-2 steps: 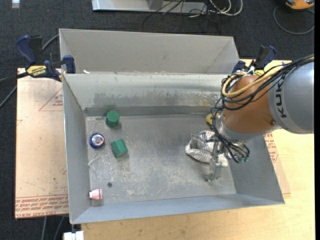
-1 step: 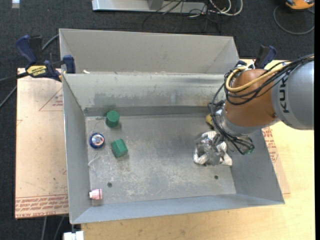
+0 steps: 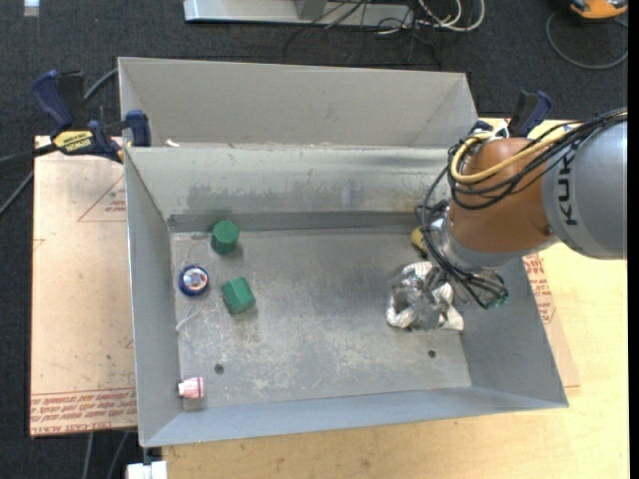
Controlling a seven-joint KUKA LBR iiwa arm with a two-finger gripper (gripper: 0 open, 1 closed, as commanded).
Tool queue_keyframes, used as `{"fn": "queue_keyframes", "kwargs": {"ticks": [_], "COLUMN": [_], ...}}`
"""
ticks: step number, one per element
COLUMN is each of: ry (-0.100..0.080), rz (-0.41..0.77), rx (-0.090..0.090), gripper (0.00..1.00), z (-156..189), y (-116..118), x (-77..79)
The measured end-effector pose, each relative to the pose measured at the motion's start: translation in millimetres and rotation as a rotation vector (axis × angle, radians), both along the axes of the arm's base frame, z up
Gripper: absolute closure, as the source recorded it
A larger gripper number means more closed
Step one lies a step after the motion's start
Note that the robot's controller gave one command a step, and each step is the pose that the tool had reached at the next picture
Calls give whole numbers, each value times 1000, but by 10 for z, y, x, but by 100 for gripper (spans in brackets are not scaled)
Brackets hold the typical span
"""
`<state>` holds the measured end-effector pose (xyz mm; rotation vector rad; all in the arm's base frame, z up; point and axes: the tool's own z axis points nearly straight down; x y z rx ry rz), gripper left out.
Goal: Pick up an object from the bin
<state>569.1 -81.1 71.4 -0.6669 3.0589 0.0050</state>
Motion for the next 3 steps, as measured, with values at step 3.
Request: {"fn": "queue_keyframes", "kwargs": {"ticks": [3], "ry": [-2], "rz": [88], "rx": [1], "gripper": [100], "z": [1954], "y": [395], "x": [298]}}
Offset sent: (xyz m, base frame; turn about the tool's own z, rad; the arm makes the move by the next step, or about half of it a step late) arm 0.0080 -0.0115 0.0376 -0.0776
